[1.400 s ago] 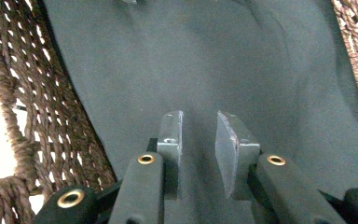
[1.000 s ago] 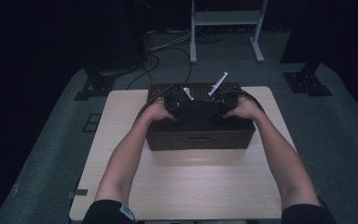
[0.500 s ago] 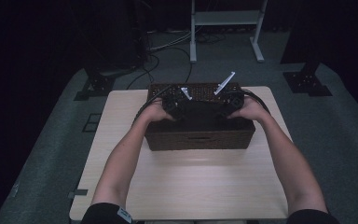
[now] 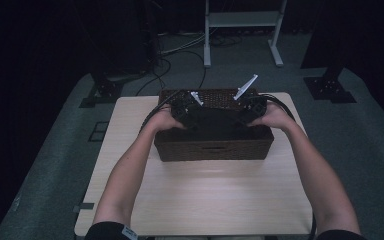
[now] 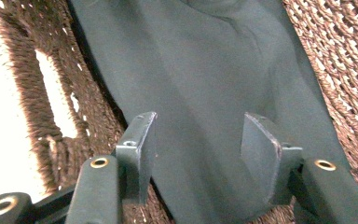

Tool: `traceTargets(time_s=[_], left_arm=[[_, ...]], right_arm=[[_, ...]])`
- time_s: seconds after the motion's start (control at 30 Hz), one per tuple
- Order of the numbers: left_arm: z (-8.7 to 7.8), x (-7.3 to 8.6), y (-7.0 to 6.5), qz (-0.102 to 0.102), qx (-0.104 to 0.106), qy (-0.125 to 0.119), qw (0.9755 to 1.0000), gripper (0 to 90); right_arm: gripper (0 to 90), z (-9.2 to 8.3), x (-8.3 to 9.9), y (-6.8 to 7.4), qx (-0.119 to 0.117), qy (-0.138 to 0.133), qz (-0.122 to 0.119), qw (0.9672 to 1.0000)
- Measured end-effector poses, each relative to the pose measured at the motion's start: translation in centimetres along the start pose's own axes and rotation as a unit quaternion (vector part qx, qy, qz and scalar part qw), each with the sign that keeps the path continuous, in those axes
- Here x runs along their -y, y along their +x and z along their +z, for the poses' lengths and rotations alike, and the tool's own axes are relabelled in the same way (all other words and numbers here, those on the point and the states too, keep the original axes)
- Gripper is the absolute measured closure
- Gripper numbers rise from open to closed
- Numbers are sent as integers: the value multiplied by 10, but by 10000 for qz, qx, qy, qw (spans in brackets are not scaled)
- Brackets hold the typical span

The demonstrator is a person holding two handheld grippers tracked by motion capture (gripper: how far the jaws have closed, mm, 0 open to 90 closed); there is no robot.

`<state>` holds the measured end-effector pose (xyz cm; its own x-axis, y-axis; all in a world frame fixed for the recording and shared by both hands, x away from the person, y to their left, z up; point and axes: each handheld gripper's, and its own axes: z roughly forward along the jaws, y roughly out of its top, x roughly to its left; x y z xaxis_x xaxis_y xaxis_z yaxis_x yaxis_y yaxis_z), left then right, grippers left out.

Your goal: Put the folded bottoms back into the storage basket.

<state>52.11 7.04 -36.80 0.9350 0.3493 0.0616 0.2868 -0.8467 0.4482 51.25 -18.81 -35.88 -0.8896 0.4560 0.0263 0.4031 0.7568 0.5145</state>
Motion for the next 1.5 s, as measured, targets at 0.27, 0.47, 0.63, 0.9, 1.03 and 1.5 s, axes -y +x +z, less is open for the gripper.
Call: traceTargets(time_s=[0.27, 0.47, 0.63, 0.9, 1.03, 1.5], left_arm=[[-14, -1, -7, -35, 24, -154, 9999, 371], [-22, -2, -15, 0, 22, -222, 9998, 338], [-31, -3, -24, 88, 45, -325, 9994, 323], [-37, 3, -35, 38, 119, -415, 9991, 311], [-40, 6, -39, 46, 123, -415, 9991, 296], [-50, 21, -61, 92, 9, -516, 9986, 246]], right_arm=[[438, -10, 9, 4, 1, -197, 68, 9998], [426, -18, 13, 9, 21, -223, 14, 9997], [413, -28, 16, 17, 23, -358, -55, 9993], [406, -39, 26, 26, 30, -442, -90, 9990], [401, -45, 29, 30, 57, -506, -96, 9987], [391, -54, 36, 54, 35, -556, -297, 9980]])
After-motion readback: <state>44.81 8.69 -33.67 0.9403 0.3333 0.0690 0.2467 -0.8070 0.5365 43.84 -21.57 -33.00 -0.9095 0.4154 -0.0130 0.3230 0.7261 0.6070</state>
